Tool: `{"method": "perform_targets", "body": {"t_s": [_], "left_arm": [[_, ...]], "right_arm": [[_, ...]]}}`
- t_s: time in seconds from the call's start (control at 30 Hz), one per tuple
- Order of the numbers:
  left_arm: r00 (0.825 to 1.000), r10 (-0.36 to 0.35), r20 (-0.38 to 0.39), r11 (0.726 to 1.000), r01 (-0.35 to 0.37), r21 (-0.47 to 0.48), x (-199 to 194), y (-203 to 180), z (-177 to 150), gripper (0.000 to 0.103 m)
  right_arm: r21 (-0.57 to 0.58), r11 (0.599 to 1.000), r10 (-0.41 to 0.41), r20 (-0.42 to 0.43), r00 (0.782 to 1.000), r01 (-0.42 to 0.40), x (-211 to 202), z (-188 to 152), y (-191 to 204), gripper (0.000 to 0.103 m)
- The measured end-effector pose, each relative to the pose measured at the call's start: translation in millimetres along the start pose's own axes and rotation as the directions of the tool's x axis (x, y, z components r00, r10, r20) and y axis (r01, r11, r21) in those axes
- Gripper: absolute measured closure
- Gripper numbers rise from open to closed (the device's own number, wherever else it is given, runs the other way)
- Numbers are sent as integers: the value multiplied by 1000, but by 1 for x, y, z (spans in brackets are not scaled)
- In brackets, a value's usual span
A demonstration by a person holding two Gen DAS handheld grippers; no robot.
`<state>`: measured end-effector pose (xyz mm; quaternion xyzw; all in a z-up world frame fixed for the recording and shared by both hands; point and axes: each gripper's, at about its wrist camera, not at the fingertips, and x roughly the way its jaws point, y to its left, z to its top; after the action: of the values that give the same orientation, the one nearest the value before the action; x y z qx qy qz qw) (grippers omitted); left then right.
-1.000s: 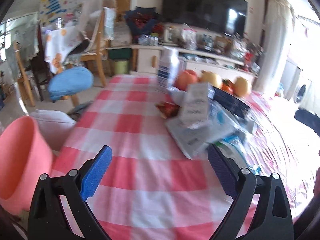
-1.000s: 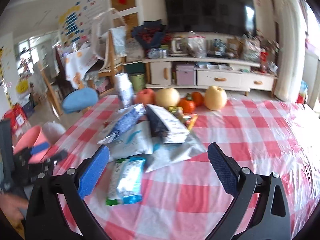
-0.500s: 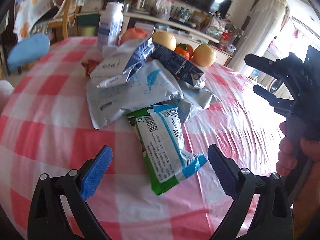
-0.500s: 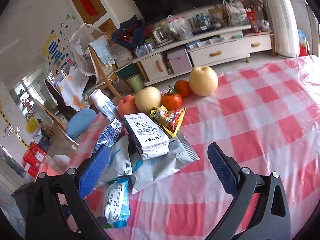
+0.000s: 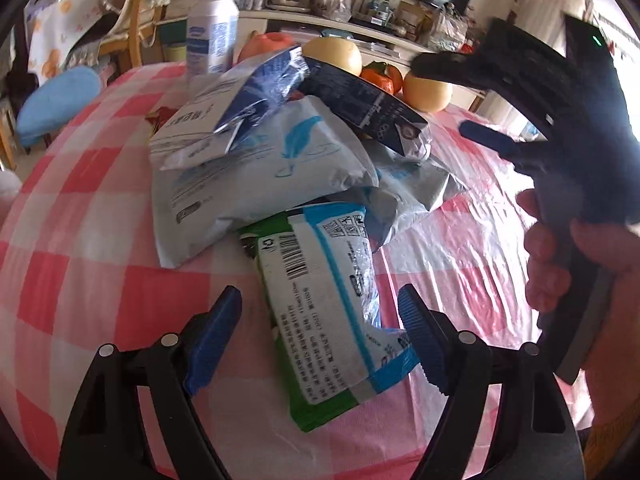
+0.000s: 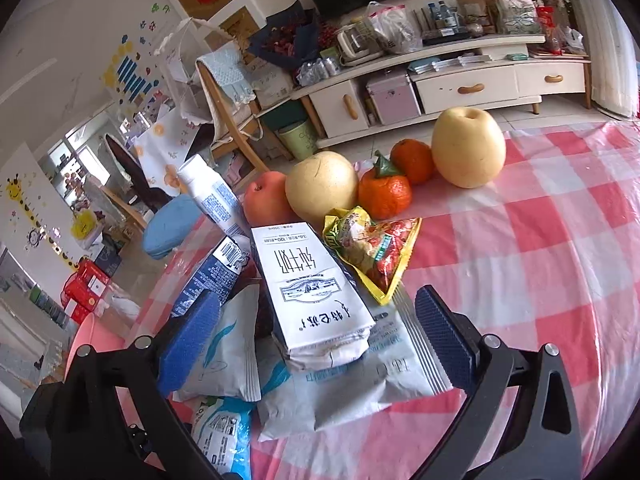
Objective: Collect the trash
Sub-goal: 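Grasp the green-and-white packet with the left gripper while the right gripper grasps the milk carton, then lift the green packet with the left gripper and drop it into the pink bucket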
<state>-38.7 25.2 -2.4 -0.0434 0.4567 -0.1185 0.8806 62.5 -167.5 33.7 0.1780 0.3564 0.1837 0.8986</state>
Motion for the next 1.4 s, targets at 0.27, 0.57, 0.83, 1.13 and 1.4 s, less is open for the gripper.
{"method": "perform_targets", "body": {"t_s": [0.27,0.57,0.83,1.13,1.4], "left_arm": [[1000,16,25,999,-17,33,3,-5,4,46],[999,3,36,999,-5,43,-1,0,3,58],[998,-43,35,999,43,13,-7,8,2,63],[995,-84,59,996,84,6,-17,17,3,65],[988,-121,98,993,122,-1,-31,27,6,67]], "right_arm": [[-22,1000,16,-73,997,-18,27,0,0,27],[-104,995,-22,-111,994,11,38,-10,12,41],[-171,983,-83,-117,990,62,35,-20,23,42],[-159,980,-133,-68,989,121,16,-28,24,43],[-90,989,-115,4,993,115,-14,-25,18,43]]}}
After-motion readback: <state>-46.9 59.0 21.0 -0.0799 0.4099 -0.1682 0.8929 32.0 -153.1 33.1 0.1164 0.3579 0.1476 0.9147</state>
